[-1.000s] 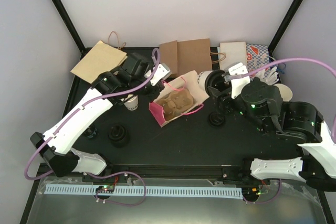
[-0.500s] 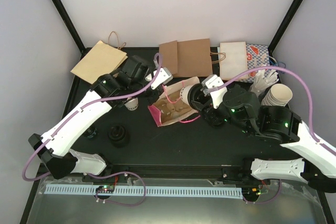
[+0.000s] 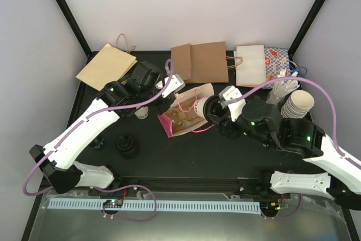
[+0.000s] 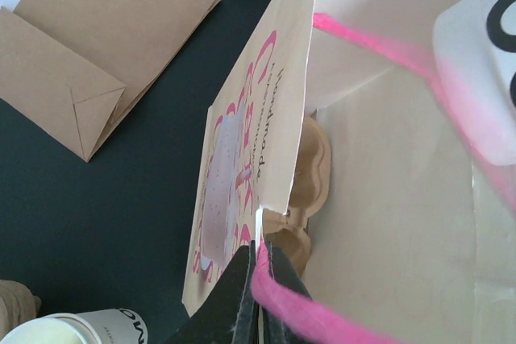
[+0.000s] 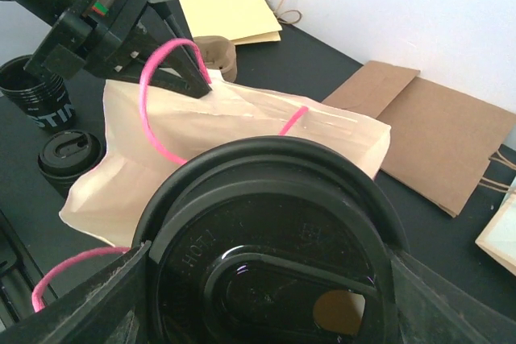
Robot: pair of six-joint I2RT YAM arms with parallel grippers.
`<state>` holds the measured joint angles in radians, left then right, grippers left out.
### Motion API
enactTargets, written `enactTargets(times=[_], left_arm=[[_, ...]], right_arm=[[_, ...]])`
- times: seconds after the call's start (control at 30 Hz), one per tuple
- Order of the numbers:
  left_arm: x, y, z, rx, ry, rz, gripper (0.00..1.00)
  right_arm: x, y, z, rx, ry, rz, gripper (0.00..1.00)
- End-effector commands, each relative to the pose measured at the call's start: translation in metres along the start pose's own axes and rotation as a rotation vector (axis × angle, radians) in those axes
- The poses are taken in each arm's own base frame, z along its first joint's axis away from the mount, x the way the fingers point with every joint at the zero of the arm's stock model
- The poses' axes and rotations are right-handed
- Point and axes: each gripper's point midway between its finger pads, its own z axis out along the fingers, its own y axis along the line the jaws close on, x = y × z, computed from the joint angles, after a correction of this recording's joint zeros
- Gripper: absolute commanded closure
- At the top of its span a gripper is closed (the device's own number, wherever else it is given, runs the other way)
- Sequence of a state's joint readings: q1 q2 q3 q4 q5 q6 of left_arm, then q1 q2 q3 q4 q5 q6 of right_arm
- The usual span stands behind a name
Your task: Pack the takeout coffee
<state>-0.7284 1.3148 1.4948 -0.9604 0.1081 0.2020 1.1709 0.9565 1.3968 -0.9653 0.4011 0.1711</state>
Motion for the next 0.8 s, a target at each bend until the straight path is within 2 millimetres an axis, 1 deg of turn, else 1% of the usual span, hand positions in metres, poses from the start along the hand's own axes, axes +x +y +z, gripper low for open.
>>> enactTargets(times=[0.0, 0.17, 0.33, 0.53, 0.77], left_arm=[[-0.010, 0.001, -0.010, -0.020, -0.048, 0.012, 0.99], [-0.009, 0.001, -0.009, -0.020, -0.050, 0.014, 0.98], [-0.008, 0.004, -0.006, -0.035, -0.039, -0.001, 0.98], [-0.012, 0.002, -0.005, -0.019, -0.058, 0.021, 0.98], [-0.020, 0.004, -0.005, -0.024, -0.064, 0.054, 0.98]], right_arm=[[0.005, -0.006, -0.006, 0.007, -0.016, 0.044, 0.43], [0.024, -0.006, -0.001, 0.010, 0.026, 0.049, 0.43], [0.033, -0.003, 0.003, 0.002, 0.043, 0.052, 0.43], [0.039, 0.009, 0.015, -0.036, 0.080, 0.020, 0.43], [0.034, 0.029, 0.028, -0.120, 0.060, -0.069, 0.44]])
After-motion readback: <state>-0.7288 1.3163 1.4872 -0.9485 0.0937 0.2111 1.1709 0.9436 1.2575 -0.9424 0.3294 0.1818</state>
